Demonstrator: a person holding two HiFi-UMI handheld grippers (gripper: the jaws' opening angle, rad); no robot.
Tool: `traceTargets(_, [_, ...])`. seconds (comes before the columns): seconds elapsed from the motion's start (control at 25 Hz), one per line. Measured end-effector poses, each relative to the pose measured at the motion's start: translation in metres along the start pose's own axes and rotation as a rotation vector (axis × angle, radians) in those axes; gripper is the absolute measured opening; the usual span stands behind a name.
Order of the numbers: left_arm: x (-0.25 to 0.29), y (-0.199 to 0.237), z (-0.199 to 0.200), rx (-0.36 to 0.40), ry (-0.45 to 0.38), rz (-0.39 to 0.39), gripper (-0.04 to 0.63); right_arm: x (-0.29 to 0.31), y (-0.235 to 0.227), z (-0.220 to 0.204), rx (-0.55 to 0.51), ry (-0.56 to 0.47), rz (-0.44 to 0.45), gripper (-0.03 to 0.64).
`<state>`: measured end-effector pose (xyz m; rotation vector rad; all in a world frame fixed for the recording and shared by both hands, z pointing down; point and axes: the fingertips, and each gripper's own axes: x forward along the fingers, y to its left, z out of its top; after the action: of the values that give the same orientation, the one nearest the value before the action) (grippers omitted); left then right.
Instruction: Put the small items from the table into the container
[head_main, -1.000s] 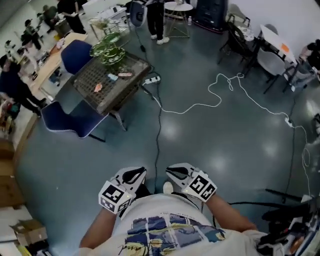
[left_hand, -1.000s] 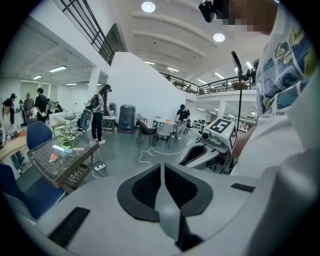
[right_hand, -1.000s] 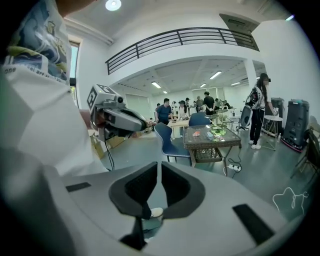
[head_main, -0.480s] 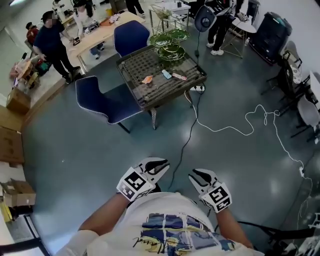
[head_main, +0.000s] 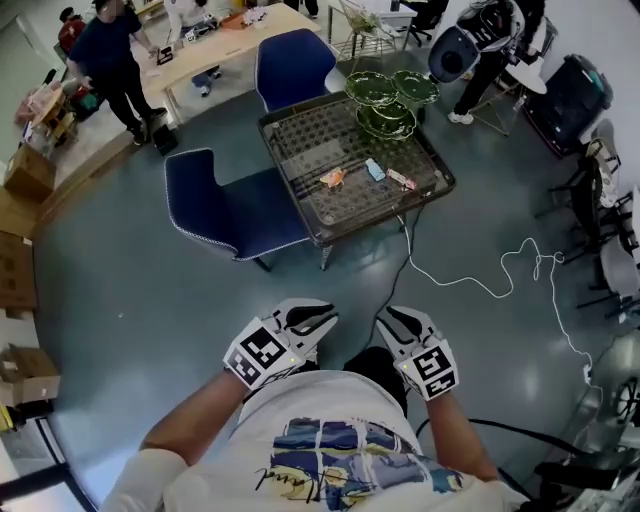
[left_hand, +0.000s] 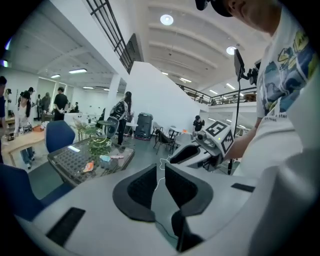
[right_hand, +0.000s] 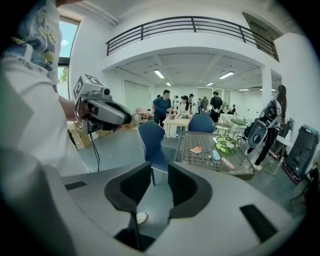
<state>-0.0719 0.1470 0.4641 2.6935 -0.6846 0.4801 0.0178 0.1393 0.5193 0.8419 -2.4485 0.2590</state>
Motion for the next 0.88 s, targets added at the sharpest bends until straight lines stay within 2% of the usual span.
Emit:
traceTargets(0.2, [-0.016, 0.056, 0.003, -0.050, -0.022, 0.056, 0.035, 0.065, -0.032, 0.030, -0.058, 0.037, 0.036, 0.091])
traceTargets(0.36, [-0.006, 0.098, 0.013, -0.156, -0.083, 0.098, 0.035, 0.123, -0.084, 0.037, -0.098, 0.080, 0.066, 0.117])
traceTargets(0.64, [0.020, 0.183, 0.052, -0.252, -0.110, 0.293, 0.035, 0.242, -0.192, 0.050, -0.164, 0.140, 0.156, 0.194])
traceTargets(0.76, [0.039, 0.213, 0.071, -0.274, -0.108, 0.345, 0.052, 0.295, -0.237, 0.052, -0.205, 0.166, 0.181, 0.213])
traceTargets(0.88, [0.050, 0.234, 0.080, -0.304, -0.094, 0.420, 0.057, 0.342, -0.257, 0.044, -0.235, 0.219, 0.240, 0.221])
